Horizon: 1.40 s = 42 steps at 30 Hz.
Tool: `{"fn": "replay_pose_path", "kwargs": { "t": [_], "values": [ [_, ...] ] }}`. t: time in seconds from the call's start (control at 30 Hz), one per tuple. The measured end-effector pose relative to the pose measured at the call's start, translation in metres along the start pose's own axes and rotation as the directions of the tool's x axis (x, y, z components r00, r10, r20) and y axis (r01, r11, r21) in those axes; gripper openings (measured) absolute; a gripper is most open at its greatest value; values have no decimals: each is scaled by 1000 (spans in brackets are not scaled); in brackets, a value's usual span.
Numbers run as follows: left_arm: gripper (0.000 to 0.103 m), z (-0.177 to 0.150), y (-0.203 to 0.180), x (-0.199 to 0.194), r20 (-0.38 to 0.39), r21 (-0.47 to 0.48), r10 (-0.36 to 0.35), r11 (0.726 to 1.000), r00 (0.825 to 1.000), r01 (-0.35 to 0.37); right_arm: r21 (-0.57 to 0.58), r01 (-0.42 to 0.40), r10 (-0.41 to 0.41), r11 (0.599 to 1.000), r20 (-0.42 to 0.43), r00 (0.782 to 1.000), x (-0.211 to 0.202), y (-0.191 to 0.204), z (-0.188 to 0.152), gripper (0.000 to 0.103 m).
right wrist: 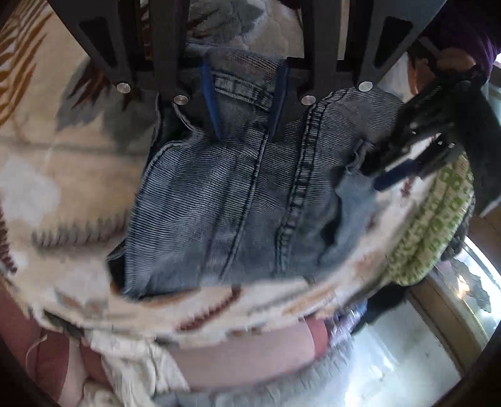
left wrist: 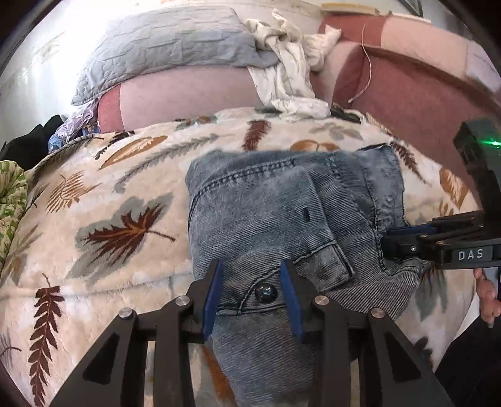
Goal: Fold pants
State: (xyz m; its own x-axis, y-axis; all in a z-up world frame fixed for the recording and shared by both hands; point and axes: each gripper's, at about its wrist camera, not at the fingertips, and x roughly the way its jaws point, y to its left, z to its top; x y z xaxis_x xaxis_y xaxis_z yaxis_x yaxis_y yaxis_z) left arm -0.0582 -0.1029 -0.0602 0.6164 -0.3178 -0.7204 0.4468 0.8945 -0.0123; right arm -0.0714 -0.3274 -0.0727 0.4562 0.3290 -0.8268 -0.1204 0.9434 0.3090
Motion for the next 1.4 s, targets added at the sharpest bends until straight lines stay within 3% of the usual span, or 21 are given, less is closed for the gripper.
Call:
{"fn": "replay_pose_path", "kwargs": {
  "t": [0.33, 0.47, 0.5, 0.57, 0.6, 0.67, 0.83, 1.0, 1.4],
  "values": [
    [39, -3, 9, 1, -17, -59, -42, 997, 999, 41, -28, -26, 26, 999, 16, 1000, -10, -3, 0, 39],
    [40, 5, 20, -13, 44, -120, -80, 989, 996, 85, -29, -51, 52, 998, 62, 997, -27, 4, 3, 62],
    [42, 8, 21, -17, 73, -123, -70, 989, 995, 79, -35, -48, 50, 998, 83, 995, -31, 6, 3, 63],
    [57, 13, 23, -24, 114, -125, -45, 990, 993, 59, -41, -55, 60, 998, 131, 990, -41, 9, 5, 63],
    [70, 16, 24, -27, 138, -134, -25, 990, 990, 44, -35, -62, 67, 997, 154, 986, -45, 9, 7, 63],
    [75, 23, 28, -30, 168, -150, 0, 988, 986, 26, -11, -67, 67, 998, 206, 976, -53, 8, 12, 63],
    [76, 37, 34, -13, 123, -181, 38, 983, 992, -15, 55, -35, 16, 998, 315, 949, -63, 9, 25, 63],
    [76, 41, 35, -3, 79, -199, 69, 979, 994, -52, 83, -16, -14, 996, 358, 934, -63, 15, 40, 63],
    [76, 59, 36, 21, 35, -180, 131, 976, 991, -123, 166, -3, -53, 986, 329, 943, -33, 4, 70, 63]
  ]
}}
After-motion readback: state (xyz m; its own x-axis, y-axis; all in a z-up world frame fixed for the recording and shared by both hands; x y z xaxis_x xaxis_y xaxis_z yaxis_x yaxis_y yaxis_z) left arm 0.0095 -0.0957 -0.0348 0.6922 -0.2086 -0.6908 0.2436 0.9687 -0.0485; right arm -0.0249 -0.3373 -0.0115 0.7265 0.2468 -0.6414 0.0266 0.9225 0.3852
